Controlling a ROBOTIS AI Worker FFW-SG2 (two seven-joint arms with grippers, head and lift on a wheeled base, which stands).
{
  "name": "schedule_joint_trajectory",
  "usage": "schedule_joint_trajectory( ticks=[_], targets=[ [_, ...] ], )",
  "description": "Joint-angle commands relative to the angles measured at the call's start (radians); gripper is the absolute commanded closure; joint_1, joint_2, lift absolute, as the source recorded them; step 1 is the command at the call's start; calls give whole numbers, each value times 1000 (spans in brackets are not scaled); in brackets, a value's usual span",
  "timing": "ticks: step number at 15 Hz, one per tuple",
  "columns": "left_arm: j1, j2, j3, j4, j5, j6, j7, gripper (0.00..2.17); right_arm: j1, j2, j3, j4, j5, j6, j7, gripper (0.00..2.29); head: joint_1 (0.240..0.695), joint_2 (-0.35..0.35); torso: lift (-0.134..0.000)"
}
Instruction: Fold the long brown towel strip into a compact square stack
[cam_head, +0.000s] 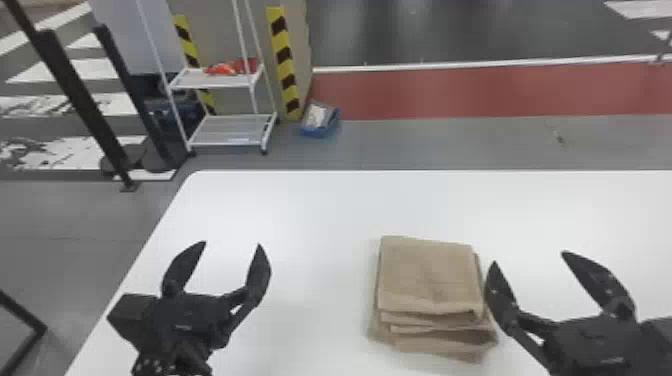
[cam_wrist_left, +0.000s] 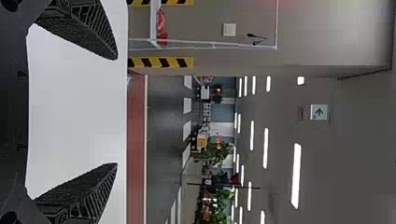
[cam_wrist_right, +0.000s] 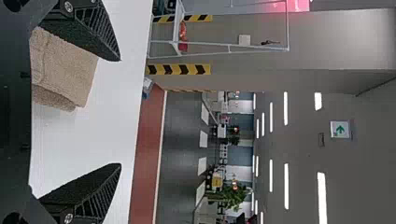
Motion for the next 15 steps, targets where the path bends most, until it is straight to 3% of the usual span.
schedule_joint_trajectory(
  ticks=[1, 5, 15],
  targets=[
    [23, -3, -8, -4, 2, -12, 31, 76, -3, 1, -1, 6, 2, 0, 0, 83, 695, 146, -124],
    [33, -3, -8, -51, 1, 74, 46, 76, -6, 1, -1, 18, 0, 0, 0, 83, 695, 154, -124],
    [40, -3, -3, -59, 4, 95, 65, 80, -9, 1, 0, 22, -1, 0, 0, 83, 695, 162, -124]
  ],
)
